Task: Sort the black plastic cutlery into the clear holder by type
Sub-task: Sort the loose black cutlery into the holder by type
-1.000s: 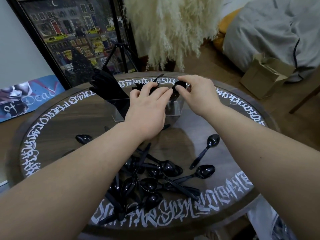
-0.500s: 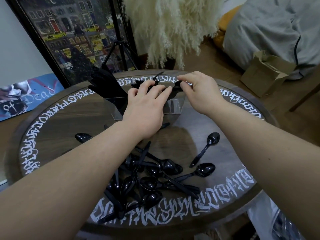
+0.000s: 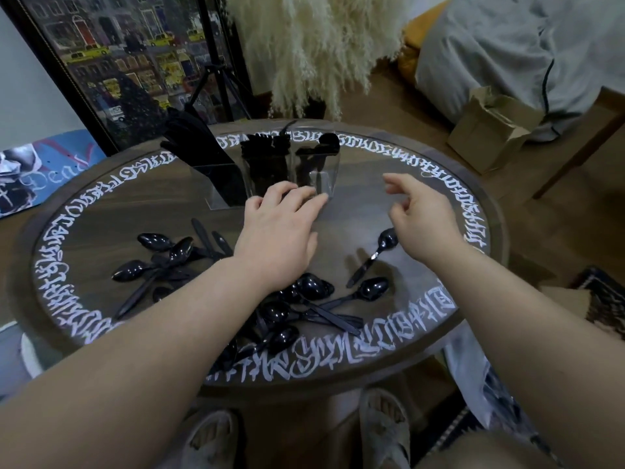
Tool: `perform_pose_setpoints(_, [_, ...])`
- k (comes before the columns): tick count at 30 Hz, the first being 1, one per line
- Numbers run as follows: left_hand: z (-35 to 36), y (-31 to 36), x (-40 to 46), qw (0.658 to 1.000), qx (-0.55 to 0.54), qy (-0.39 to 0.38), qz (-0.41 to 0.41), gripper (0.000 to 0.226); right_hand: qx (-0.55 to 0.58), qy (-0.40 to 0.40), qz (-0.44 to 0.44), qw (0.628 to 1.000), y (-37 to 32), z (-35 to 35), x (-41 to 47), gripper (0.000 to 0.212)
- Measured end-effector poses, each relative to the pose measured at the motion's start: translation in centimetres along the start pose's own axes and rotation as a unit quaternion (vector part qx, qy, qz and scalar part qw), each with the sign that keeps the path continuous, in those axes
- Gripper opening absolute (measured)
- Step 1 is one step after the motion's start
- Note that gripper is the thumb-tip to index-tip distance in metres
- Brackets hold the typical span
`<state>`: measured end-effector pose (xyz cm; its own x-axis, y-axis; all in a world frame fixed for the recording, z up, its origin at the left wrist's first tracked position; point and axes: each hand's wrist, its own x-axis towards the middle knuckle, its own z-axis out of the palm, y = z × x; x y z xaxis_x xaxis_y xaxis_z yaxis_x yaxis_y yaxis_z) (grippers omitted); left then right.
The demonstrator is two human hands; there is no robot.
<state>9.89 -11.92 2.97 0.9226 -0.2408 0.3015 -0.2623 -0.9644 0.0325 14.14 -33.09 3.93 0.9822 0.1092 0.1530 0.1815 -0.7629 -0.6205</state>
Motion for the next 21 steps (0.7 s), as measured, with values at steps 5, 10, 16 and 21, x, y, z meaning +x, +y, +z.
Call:
perform_pose_setpoints(5, [0.9,2.9,-2.2,0.992,-0.049,-0.112,-0.017,0.058,-0.039,-0.022,0.060,0.997,3.0,0.2,-2.7,0.048])
perform_pose_setpoints(10, [2.3,5.0,-3.3,0.977,-0.063,-0.203,-0.026,0.059,-0.097,-0.091,0.044,0.990,5.2,2.2,-3.6,0.051])
perform_pose_setpoints(16, [3.4,5.5,-3.0,0.977,-0.049,-0.202,-0.050,0.033,-0.164,-0.127,0.021,0.978,5.4,3.3,-2.9,0.047])
perform_pose_setpoints(21, [4.0,5.3,-2.6,0.982,-0.047,-0.174,-0.063,0.022,-0.166,-0.084,0.007,0.983,5.6,2.9,-3.2,0.033])
